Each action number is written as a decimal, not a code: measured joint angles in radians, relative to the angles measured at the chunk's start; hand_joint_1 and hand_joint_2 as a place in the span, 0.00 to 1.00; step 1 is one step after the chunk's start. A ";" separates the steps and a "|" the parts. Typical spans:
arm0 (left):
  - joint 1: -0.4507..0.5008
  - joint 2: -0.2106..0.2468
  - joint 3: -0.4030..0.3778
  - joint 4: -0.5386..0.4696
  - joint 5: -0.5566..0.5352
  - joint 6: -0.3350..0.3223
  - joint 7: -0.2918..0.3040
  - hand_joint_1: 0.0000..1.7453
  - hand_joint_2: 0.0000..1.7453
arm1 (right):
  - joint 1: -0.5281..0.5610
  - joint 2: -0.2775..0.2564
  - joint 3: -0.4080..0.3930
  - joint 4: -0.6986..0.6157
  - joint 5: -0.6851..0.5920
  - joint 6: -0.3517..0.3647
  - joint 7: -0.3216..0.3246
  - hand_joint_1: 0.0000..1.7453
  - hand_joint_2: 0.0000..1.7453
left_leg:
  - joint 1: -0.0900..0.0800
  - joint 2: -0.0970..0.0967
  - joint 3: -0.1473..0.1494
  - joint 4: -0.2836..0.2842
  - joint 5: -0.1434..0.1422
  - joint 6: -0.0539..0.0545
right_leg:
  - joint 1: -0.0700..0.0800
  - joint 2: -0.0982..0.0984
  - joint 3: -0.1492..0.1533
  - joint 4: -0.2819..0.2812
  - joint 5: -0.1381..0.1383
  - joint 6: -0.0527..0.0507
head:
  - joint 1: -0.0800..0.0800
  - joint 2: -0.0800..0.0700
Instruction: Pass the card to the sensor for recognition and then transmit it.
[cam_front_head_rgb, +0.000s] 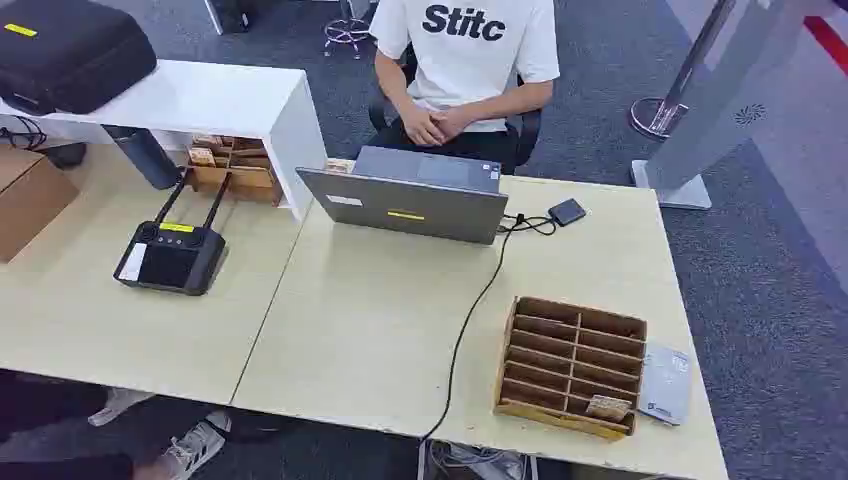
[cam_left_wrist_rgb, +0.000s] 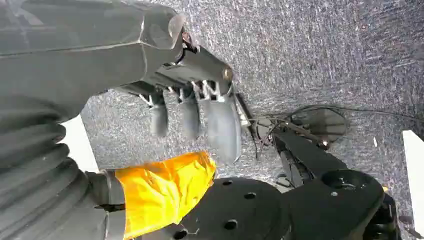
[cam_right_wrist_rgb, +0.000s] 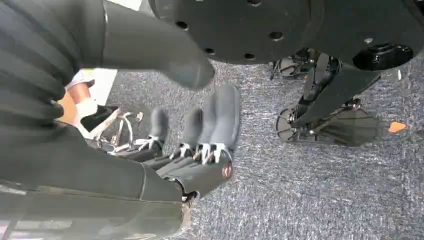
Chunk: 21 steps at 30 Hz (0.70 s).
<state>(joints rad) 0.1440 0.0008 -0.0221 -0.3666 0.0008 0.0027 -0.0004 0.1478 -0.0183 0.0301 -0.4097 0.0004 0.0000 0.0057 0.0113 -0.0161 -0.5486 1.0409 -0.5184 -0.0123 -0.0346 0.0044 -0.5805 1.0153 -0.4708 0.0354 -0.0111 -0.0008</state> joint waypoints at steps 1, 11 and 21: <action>0.000 0.000 0.000 0.000 0.000 0.000 0.000 0.72 1.00 | 0.000 0.000 0.000 0.000 0.000 0.000 0.000 0.49 1.00 | 0.000 0.000 0.000 0.000 0.000 0.000 | 0.000 0.000 0.000 0.000 0.000 0.000 | 0.000 0.000; 0.000 -0.001 0.000 0.000 0.000 0.000 0.000 0.00 1.00 | 0.000 0.001 0.000 0.003 0.000 0.000 0.000 0.00 1.00 | 0.000 0.000 0.000 0.000 0.000 0.000 | 0.000 0.000 0.000 0.000 0.000 0.000 | 0.000 0.000; -0.008 -0.001 0.000 0.022 0.143 -0.044 -0.040 0.00 1.00 | -0.023 -0.001 -0.120 0.050 0.109 0.034 -0.018 0.00 1.00 | 0.000 0.000 0.000 0.000 0.000 0.000 | 0.000 0.000 0.000 0.000 0.000 0.000 | 0.000 0.000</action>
<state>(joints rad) 0.1361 0.0000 -0.0225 -0.3444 0.1435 -0.0416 -0.0405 0.1251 -0.0195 -0.0901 -0.3593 0.1096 0.0344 -0.0122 0.0112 -0.0161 -0.5487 1.0410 -0.5184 -0.0123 -0.0347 0.0044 -0.5803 1.0153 -0.4708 0.0354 -0.0111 -0.0008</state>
